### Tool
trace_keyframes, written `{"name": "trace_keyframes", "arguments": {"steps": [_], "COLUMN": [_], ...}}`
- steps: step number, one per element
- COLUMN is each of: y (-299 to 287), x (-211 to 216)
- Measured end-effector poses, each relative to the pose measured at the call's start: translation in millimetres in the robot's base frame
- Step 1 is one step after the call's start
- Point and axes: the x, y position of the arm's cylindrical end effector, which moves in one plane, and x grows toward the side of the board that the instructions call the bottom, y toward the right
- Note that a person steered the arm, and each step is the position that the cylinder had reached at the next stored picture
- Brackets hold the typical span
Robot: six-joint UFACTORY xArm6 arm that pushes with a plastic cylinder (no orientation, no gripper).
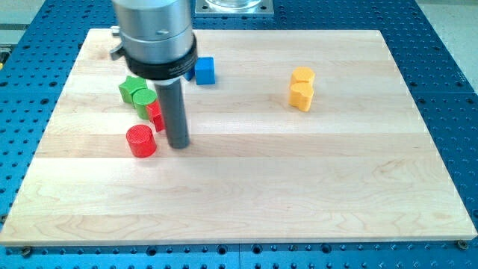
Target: Move the green star to the top right of the red circle
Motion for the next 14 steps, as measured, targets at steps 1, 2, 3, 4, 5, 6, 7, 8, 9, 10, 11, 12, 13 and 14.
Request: {"name": "trace_keyframes", "arguments": {"steps": [1,2,3,4,5,6,7,8,9,10,11,12,13,14], "y": [-38.1,-57.1,-69.5,-71.7,30.4,38.0,25.6,11.2,17.6,10.4,1.7,-23.3,-30.1,-53.8], "x": [45.1,27.8,-37.3,45.5,54.0,-15.2,-31.0,-31.5,-63.1,-105.4,-111.8,-110.8,-140.2,-120.5]}}
